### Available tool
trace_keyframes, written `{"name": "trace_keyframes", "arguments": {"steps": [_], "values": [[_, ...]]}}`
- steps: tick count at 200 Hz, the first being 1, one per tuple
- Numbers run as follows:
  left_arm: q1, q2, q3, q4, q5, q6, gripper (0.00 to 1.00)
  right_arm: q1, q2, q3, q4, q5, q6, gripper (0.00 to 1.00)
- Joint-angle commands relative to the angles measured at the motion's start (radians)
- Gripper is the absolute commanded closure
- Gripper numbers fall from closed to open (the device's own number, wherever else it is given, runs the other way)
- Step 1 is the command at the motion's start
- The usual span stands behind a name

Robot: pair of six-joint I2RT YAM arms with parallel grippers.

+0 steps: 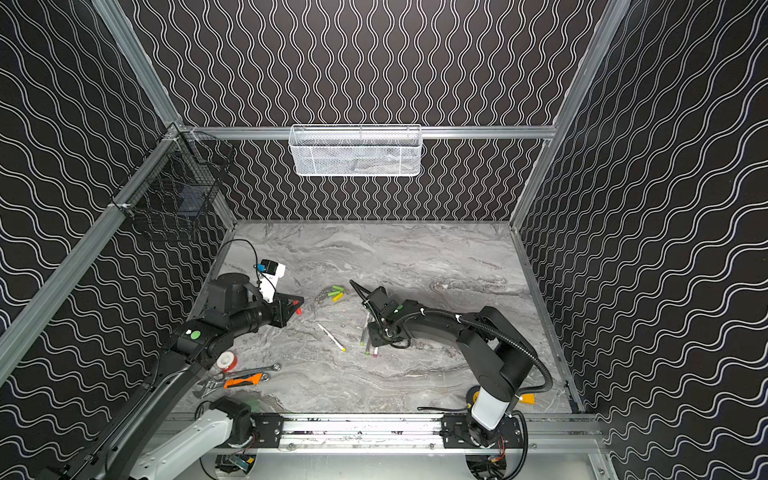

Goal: Insert the pens into the pen caps
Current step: 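Lower the right gripper onto the white pen with magenta tip and grasp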

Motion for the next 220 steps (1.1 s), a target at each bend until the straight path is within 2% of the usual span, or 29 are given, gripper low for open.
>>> {"name": "trace_keyframes", "arguments": {"steps": [1, 65, 92, 146, 180, 220], "values": [[0.005, 0.000, 0.000, 0.020, 0.004, 0.029, 1.00, 0.002, 0.010, 0.009, -0.036, 0.046, 0.022, 0.59], [0.010, 0.011, -0.004, 0.036, 0.024, 0.016, 1.00, 0.000, 0.031, 0.008, -0.027, 0.055, 0.018, 0.65], [0.010, 0.014, -0.003, 0.038, 0.032, 0.009, 1.00, 0.001, 0.052, 0.008, -0.046, 0.058, 0.007, 0.71], [0.010, 0.017, -0.023, 0.076, 0.054, -0.020, 1.00, 0.001, 0.081, 0.048, -0.124, 0.089, -0.015, 0.71], [0.010, 0.042, -0.010, 0.092, 0.081, -0.030, 1.00, 0.001, 0.108, 0.060, -0.141, 0.093, -0.027, 0.80], [0.010, 0.069, 0.008, 0.092, 0.130, -0.021, 1.00, -0.030, 0.009, 0.027, -0.089, 0.085, -0.049, 0.83]]}}
